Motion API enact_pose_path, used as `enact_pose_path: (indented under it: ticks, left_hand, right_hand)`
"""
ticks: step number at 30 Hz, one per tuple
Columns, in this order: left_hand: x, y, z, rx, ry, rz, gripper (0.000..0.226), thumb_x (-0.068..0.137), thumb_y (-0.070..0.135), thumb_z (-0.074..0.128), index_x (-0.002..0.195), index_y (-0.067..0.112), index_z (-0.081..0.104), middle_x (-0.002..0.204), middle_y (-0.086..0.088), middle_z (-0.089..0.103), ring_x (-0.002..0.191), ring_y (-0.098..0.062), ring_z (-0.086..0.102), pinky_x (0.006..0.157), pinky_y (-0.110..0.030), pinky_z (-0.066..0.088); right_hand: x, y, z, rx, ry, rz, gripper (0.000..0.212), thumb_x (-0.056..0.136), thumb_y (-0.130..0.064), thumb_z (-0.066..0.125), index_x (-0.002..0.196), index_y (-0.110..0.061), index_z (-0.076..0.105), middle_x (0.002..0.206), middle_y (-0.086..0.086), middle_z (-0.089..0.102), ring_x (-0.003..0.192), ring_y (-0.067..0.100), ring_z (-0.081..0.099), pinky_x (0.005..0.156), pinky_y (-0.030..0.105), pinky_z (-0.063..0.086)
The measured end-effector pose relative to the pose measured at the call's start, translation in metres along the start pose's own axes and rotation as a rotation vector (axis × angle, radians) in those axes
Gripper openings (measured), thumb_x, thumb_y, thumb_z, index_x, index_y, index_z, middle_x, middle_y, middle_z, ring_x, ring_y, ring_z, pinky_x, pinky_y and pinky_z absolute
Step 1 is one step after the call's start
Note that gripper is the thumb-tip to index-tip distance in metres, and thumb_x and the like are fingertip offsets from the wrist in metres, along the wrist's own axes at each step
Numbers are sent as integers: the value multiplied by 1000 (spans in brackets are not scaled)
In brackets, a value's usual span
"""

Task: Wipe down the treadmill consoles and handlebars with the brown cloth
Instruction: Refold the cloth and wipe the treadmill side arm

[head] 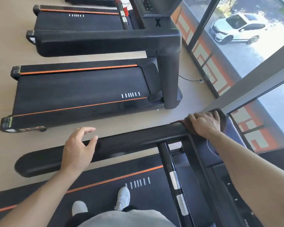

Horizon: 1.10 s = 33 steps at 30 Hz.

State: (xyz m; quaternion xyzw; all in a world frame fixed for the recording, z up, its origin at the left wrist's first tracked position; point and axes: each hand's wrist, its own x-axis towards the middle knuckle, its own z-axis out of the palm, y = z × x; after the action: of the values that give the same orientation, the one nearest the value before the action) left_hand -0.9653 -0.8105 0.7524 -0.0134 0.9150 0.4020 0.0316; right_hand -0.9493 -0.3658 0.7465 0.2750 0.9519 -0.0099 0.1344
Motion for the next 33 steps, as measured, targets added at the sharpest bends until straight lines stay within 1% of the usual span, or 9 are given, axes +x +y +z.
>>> enact_pose_path:
  ticks: [4, 8, 11, 14, 19, 22, 26, 28, 33]
  left_hand:
    - [-12, -17, -20, -23, 139, -82, 21, 95, 16, 66, 115, 20, 68, 123, 4, 68, 121, -20, 59, 104, -37, 44]
    - [-28, -35, -40, -9, 222, -80, 21, 94, 13, 68, 115, 16, 68, 121, 0, 68, 119, -20, 59, 104, -33, 42]
    - [-42, -57, -57, 53, 348, -71, 27, 90, 6, 70, 116, 10, 67, 120, -6, 66, 117, -23, 54, 103, -30, 40]
    - [-61, -84, -81, 75, 403, -185, 34, 92, 2, 67, 126, 8, 62, 128, -9, 61, 124, -27, 50, 105, -30, 38]
    - [-98, -119, -118, 53, 443, -429, 43, 94, 5, 62, 135, 16, 56, 136, -4, 54, 123, -27, 50, 106, -45, 44]
    - [-109, -126, -129, 18, 485, -490, 42, 94, 6, 63, 135, 16, 56, 137, -2, 54, 128, -24, 47, 107, -44, 44]
    - [-112, -127, -135, 10, 479, -479, 44, 93, 7, 65, 134, 18, 55, 137, 0, 54, 129, -23, 50, 108, -45, 46]
    - [-110, -127, -136, 35, 439, -473, 45, 93, 9, 67, 136, 17, 55, 141, -1, 53, 134, -21, 46, 111, -37, 41]
    - [-93, -120, -126, 43, 309, -359, 51, 92, 10, 69, 139, 18, 52, 148, 0, 49, 142, -19, 41, 113, -30, 34]
  right_hand:
    - [-38, -83, 0, 14, -31, -304, 54, 105, -57, 24, 103, -32, 72, 116, 1, 75, 114, 27, 63, 107, 43, 32]
    - [-89, -171, 14, 54, 11, -562, 50, 107, -54, 23, 107, -32, 68, 110, -5, 75, 101, 23, 67, 99, 42, 37]
    - [-122, -228, 30, 89, 31, -753, 48, 109, -52, 20, 124, -31, 60, 122, -6, 70, 111, 21, 64, 104, 43, 37]
    - [-151, -275, 44, 81, 62, -968, 47, 109, -53, 23, 139, -28, 50, 134, -4, 63, 120, 24, 60, 106, 45, 39]
    - [-179, -350, 53, -6, 32, -1329, 50, 108, -51, 38, 154, -32, 35, 158, 4, 41, 137, 30, 48, 111, 47, 39]
    - [-191, -392, 59, -150, 46, -1522, 59, 104, -44, 54, 156, -42, 27, 166, 5, 22, 146, 35, 33, 112, 52, 36]
    - [-217, -431, 71, -468, 172, -1652, 58, 97, -35, 64, 151, -39, 42, 171, 5, 8, 153, 43, 10, 120, 62, 22]
    - [-223, -434, 73, -595, 254, -1684, 54, 97, -37, 64, 149, -33, 49, 171, 6, 9, 154, 44, 6, 121, 66, 17]
    - [-201, -398, 78, -598, 287, -1687, 82, 95, -37, 68, 162, -32, 23, 173, 0, -6, 157, 42, -7, 120, 72, 10]
